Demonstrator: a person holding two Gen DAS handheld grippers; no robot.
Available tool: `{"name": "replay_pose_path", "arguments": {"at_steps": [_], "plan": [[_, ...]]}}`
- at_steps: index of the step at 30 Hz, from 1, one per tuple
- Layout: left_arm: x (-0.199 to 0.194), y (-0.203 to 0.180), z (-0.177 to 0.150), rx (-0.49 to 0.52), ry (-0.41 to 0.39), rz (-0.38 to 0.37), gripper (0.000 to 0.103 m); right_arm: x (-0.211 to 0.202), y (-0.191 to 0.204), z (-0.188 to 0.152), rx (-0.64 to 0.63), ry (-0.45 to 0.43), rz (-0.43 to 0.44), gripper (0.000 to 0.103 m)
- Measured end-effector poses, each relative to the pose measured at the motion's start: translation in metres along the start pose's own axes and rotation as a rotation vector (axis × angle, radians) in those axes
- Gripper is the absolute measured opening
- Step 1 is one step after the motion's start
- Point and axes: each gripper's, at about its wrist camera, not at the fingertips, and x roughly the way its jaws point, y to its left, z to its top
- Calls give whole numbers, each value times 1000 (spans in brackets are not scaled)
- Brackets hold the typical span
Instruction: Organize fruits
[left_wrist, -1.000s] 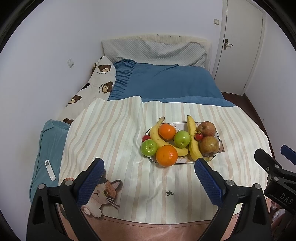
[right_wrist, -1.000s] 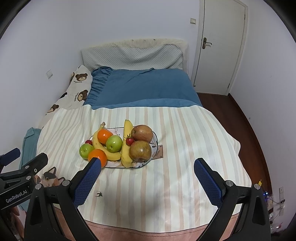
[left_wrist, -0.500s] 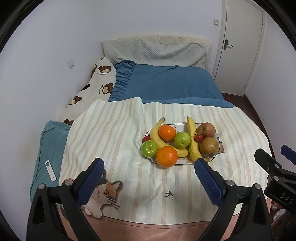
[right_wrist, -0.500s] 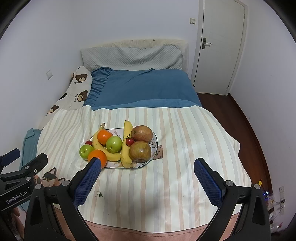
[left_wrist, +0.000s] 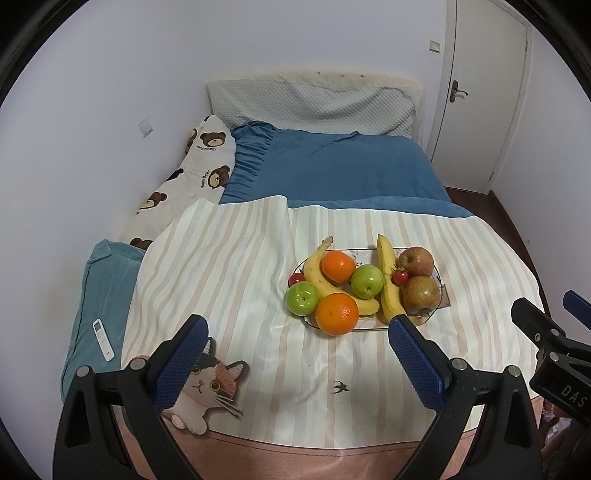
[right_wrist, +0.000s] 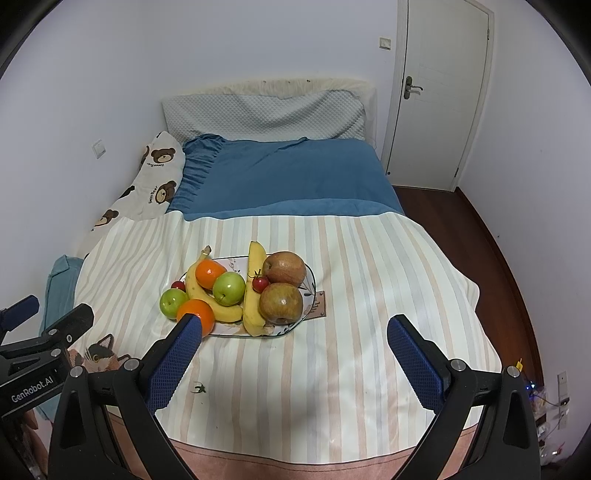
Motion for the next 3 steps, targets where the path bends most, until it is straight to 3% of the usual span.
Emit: {"name": "replay_pose_path", "arguments": {"at_steps": [3], "plan": [[-1, 0, 1, 1, -3, -1, 100, 0, 0, 0, 1, -2, 3, 102]]}}
